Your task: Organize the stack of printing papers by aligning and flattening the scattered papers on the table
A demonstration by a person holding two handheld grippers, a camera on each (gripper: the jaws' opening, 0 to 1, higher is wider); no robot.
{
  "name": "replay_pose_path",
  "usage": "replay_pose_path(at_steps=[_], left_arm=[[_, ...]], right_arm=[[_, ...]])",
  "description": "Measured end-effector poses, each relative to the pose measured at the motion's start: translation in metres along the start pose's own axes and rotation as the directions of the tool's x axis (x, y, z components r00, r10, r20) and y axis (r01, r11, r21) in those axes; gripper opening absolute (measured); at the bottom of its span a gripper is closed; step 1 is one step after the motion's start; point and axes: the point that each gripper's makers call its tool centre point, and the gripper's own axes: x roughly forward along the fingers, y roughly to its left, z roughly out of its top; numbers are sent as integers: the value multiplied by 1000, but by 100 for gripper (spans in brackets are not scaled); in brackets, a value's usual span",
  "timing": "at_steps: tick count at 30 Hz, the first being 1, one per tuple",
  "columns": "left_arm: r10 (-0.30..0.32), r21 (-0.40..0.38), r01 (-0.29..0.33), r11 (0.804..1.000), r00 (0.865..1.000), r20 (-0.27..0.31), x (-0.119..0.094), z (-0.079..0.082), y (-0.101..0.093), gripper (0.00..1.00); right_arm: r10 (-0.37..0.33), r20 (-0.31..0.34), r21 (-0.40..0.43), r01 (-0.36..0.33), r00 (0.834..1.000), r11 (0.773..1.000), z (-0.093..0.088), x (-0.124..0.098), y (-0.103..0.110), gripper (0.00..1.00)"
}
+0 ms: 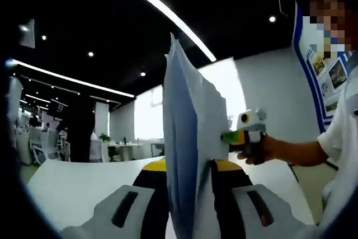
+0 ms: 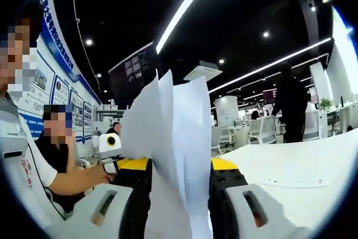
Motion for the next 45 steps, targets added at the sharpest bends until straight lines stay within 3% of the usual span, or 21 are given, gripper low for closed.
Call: replay_pose_path(at_steps=[9, 14, 17, 21, 25, 28, 30, 32, 35, 38, 39, 42, 44, 45], left_arm=[[24, 40, -24, 999, 1000, -12, 11, -7, -4, 31], [-90, -26, 90, 996, 996, 23, 9, -2, -20, 8], [-145, -65, 146, 987, 989, 20, 6, -2, -24, 6], [-200, -84, 203, 976, 979, 37, 1, 4, -30, 6], [-230, -125, 236, 964, 971, 61, -1, 9, -30, 6], [-202, -132, 208, 969, 978, 54, -3, 8, -21, 6], [-148, -115, 151, 982, 988, 38, -4, 7, -10, 6], [-142, -111, 145, 983, 989, 41, -4, 7, -9, 6], [-35, -64, 36, 997, 999, 20, 2, 4, 5, 6], [-30, -87, 34, 996, 999, 41, 9, 14, 2, 6], [5, -16, -5, 1000, 1000, 21, 12, 17, 4, 6], [12, 44, -12, 999, 1000, 12, 13, 18, 0, 10], [21, -34, -22, 999, 999, -33, 7, -2, 5, 19], [33, -81, -36, 996, 999, -40, 5, -8, 10, 20]], right_arm=[[-4, 10, -3, 4, 1000, 1000, 5, -6, 0, 35], [17, 13, -5, -17, 1000, 1000, 5, -8, 0, 36], [42, -10, -12, -43, 999, 999, -3, -8, -4, 37], [132, -41, 12, -132, 990, 991, -18, -2, 4, 41], [201, -44, 33, -199, 979, 979, -28, 10, 14, 33], [263, -38, 65, -260, 964, 963, -29, 13, 22, 12], [270, -33, 34, -269, 962, 963, -27, 12, 25, 2], [268, -44, -9, -269, 962, 963, -26, 13, 30, 0], [194, -65, -31, -196, 979, 980, -22, 18, 21, 0], [131, -46, -16, -132, 990, 991, -7, 21, 13, 0], [100, -46, -34, -102, 994, 994, -3, 22, 10, 0], [89, -47, -53, -92, 995, 994, 0, 20, 11, 3], [76, -3, 93, -76, 997, 993, -9, 17, 1, 16], [81, -21, 145, -77, 996, 986, -18, 16, -4, 14]])
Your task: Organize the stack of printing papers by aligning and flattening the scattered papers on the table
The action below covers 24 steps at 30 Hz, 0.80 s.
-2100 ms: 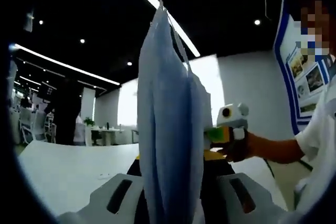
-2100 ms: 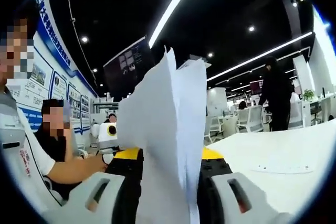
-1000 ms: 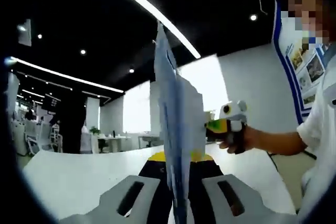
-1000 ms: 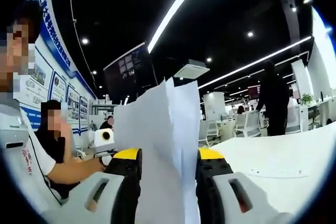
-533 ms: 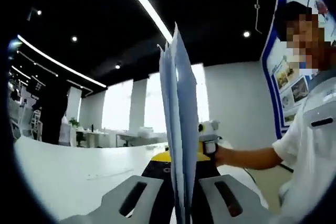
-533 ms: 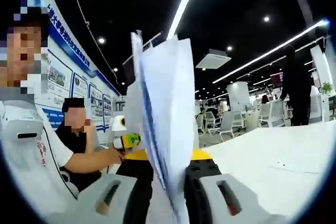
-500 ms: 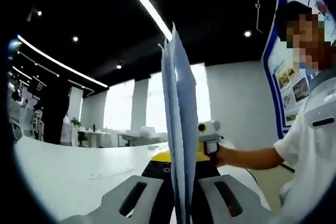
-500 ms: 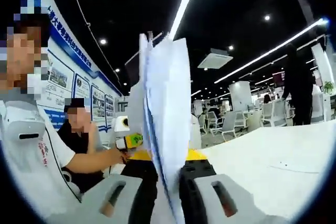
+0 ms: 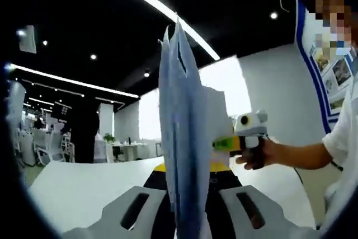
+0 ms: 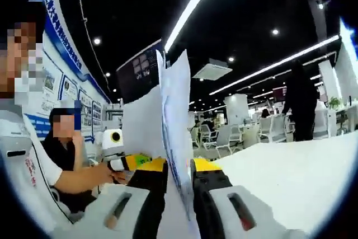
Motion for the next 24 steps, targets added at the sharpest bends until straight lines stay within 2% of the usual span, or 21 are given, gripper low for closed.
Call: replay_pose_path(at_steps=[1, 2, 5, 8, 10, 11, 13, 15, 17, 19, 21, 24], left_arm=[[-1, -13, 1, 1000, 1000, 16, -1, 0, 1, 19], [-9, 9, 9, 1000, 999, 36, -1, 3, -1, 19], [-26, 12, 25, 1000, 998, 55, 1, 9, -4, 18], [-30, 11, 29, 1000, 998, 60, 6, 8, -3, 22], [-48, -4, 48, 999, 997, 52, 7, 3, -5, 16], [-55, -6, 56, 998, 997, 54, 7, 3, -6, 6], [-75, -12, 76, 997, 995, 66, 6, 5, -10, 6], [-95, 18, 94, 995, 993, 71, 5, 7, -16, 6], [-116, 27, 114, 993, 987, 112, 4, 19, -22, 6], [-116, 36, 111, 993, 979, 165, 1, 39, -22, 6], [-124, 42, 118, 992, 975, 186, 0, 54, -23, 5], [-130, 59, 120, 991, 970, 204, 2, 74, -23, 5]], right_arm=[[0, -1, -19, 0, 1000, 1000, -2, 0, -3, 11], [-3, 15, -41, 4, 1000, 999, 0, 0, -2, 11], [14, 30, -53, -13, 999, 999, 5, 2, 1, 19], [48, 10, -87, -47, 999, 995, -3, 6, 9, 21], [45, -8, -97, -46, 999, 994, -9, 6, 7, 21], [42, -18, -98, -43, 999, 994, -11, 6, 6, 21], [35, -26, -105, -38, 999, 994, -14, 4, 3, 21], [25, -18, -107, -27, 1000, 994, -14, 0, 1, 23], [-5, -11, -107, 4, 1000, 994, -15, -5, -5, 24], [-41, 14, -85, 42, 999, 995, -19, -13, -12, 27], [-61, 43, -57, 64, 997, 996, -24, -18, -17, 31], [-101, 80, 37, 98, 992, 995, -37, -24, -26, 33]])
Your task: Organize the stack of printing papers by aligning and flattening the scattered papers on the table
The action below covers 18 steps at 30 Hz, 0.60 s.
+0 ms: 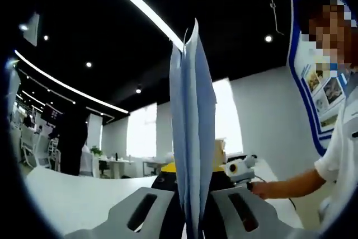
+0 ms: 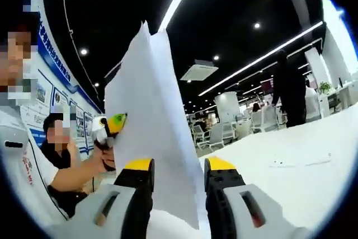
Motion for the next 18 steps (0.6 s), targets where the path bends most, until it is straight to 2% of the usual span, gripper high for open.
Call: replay_pose_path(at_steps=[5, 7, 9, 11, 13, 15, 16, 18], left_arm=[[-11, 26, 9, 1000, 999, 54, 11, 36, 0, 5], [-22, 36, 19, 999, 996, 82, 15, 53, -2, 5], [-30, 39, 26, 999, 995, 99, 20, 67, -3, 5], [-53, 24, 51, 998, 990, 129, 25, 81, -6, 5], [-69, 16, 67, 998, 987, 144, 31, 91, -9, 5], [-96, -12, 99, 995, 981, 166, 35, 99, -15, 5], [-92, -6, 94, 996, 982, 166, 37, 102, -15, 5], [-112, -31, 120, 992, 975, 192, 40, 111, -21, 5]], right_arm=[[0, 68, 127, -8, 998, 992, -13, 2, -1, 40], [-13, 127, 193, -12, 992, 981, -11, 2, -5, 41], [14, 144, 248, -50, 990, 967, -14, 4, -2, 42], [45, 171, 266, -90, 984, 960, -16, 8, 6, 42], [88, 219, 292, -151, 972, 944, -14, 15, 18, 44], [122, 297, 313, -218, 947, 924, -5, 21, 29, 48], [160, 375, 335, -294, 913, 895, 5, 23, 42, 49], [208, 468, 353, -397, 859, 847, 17, 24, 53, 49]])
